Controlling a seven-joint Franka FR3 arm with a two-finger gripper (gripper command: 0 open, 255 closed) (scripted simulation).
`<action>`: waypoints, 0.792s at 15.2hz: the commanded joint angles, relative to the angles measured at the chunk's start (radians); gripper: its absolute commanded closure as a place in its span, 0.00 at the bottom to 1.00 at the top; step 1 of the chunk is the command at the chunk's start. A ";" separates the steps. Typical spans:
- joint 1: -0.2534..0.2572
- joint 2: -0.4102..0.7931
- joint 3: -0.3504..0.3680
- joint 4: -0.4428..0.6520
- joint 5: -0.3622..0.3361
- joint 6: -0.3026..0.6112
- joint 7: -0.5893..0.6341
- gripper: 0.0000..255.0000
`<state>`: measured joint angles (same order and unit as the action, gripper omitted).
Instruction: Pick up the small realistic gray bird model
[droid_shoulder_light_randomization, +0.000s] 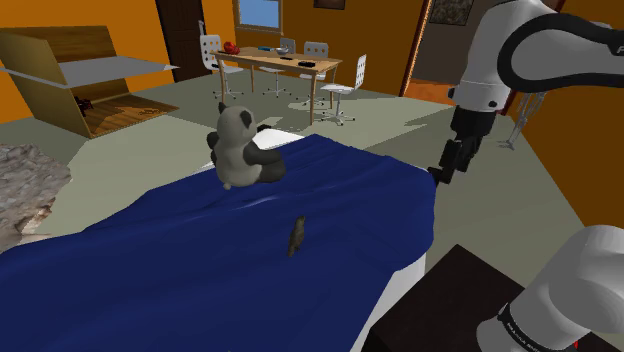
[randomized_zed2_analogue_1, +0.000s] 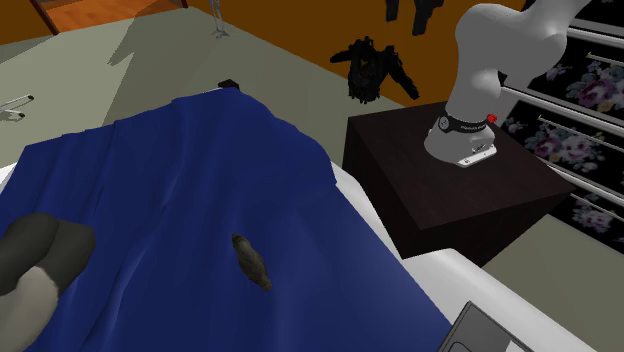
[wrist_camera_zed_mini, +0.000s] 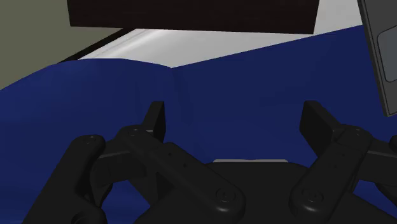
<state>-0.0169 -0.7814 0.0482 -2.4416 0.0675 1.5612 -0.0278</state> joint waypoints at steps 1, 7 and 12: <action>0.000 0.000 0.000 0.000 0.000 0.000 0.000 0.00; 0.005 0.131 0.050 -0.069 0.060 0.230 0.076 0.00; 0.008 0.282 0.090 -0.083 0.102 0.423 0.133 0.00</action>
<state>-0.0123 -0.5263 0.1261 -2.5203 0.1577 1.9443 0.0887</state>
